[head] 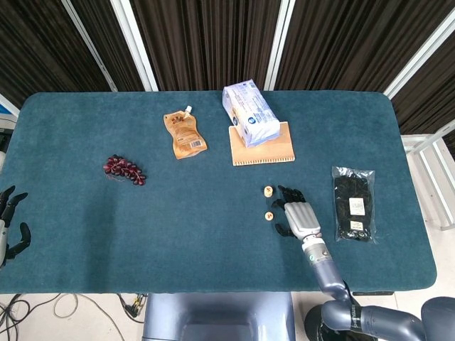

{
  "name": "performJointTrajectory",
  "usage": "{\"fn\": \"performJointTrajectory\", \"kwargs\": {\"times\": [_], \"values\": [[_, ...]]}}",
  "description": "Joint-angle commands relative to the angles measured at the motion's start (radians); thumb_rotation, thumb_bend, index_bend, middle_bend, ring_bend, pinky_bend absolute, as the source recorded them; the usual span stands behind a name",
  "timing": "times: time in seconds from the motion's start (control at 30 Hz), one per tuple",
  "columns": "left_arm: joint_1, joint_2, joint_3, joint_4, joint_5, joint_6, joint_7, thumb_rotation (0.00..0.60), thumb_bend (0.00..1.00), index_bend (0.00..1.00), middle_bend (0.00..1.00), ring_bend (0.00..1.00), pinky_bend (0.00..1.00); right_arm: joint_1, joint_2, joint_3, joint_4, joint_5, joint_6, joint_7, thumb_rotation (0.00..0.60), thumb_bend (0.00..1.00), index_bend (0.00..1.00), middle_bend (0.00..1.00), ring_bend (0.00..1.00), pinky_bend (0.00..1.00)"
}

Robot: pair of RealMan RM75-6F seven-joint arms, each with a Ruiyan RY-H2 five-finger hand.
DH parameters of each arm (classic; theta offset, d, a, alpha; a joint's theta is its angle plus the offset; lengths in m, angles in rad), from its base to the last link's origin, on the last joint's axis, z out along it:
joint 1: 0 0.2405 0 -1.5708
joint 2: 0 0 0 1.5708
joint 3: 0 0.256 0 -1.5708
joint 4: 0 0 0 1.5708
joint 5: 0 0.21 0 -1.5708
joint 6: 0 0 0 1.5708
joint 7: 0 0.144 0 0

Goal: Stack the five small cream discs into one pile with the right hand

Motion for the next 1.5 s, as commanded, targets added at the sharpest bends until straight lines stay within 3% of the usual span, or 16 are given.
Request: {"fn": "performJointTrajectory", "kwargs": {"times": [0.03,1.5], "values": [[0.000,0.000,0.000,0.000,0.001,0.000,0.000,0.600,0.62,0.16,0.00,0.00,0.00,-0.002,-0.008,0.008,0.009,0.006,-0.002,-0.005,0.600,0.40,0.39,0.00,0.00,0.00],[0.000,0.000,-0.001,0.001,-0.001,0.000,0.001,0.600,0.62,0.16,0.00,0.00,0.00,0.004,-0.082,0.082,0.070,0.053,-0.055,-0.025,0.600,0.40,0.47,0.00,0.00,0.00]]}}
